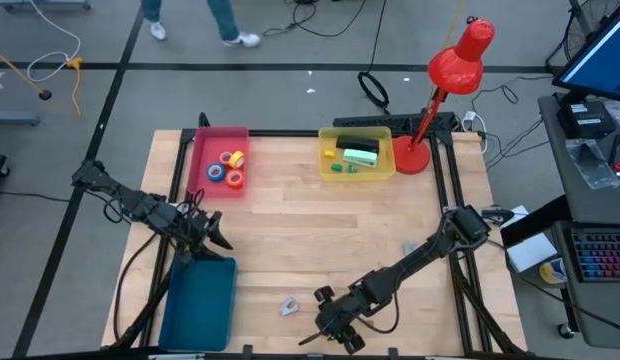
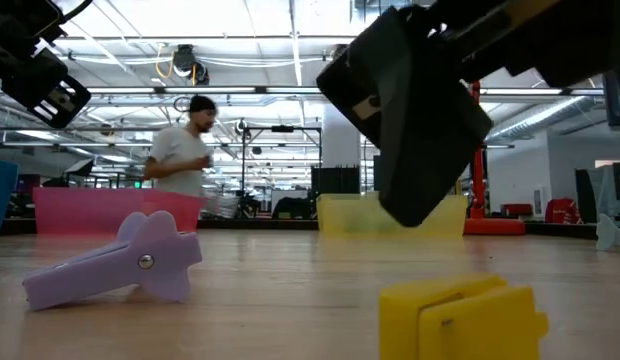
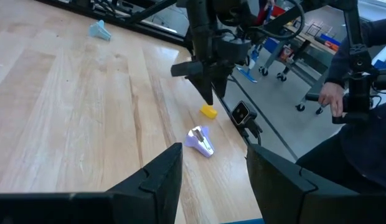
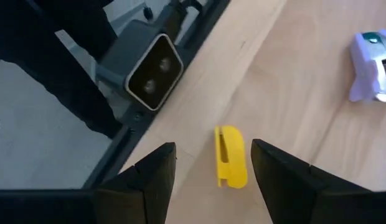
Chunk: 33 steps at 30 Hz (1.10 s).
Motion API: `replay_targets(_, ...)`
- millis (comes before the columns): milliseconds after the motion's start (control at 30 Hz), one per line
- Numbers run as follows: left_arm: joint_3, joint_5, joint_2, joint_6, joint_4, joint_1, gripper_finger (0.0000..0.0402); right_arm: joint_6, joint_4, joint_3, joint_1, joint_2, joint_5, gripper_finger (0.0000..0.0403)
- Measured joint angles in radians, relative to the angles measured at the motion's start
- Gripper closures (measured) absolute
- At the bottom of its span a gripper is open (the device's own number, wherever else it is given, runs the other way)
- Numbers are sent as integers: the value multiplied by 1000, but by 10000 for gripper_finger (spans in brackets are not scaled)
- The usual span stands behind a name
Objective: Pick and place Stapler, Stapler remover, tape
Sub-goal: Put the small yellow stapler into the yellow bin
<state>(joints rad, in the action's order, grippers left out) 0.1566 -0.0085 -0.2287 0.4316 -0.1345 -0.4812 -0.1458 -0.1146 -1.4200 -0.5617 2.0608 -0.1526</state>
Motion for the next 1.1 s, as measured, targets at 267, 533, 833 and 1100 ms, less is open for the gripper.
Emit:
replay_targets(267, 0, 0, 0, 0, -5, 0, 224, -42, 36, -1, -2, 33, 25, 202)
replay_targets(533, 0, 0, 0, 15, -20, 0, 224, -50, 39, -3, -5, 91, 74, 202)
replay_targets(833, 0, 1, 0, 23, -30, 0, 224, -25, 32, -3, -4, 93, 80, 267)
replay_targets(1100, 0, 1, 0, 26, -28, 0, 224, -85, 4, 0, 35, 76, 62, 359)
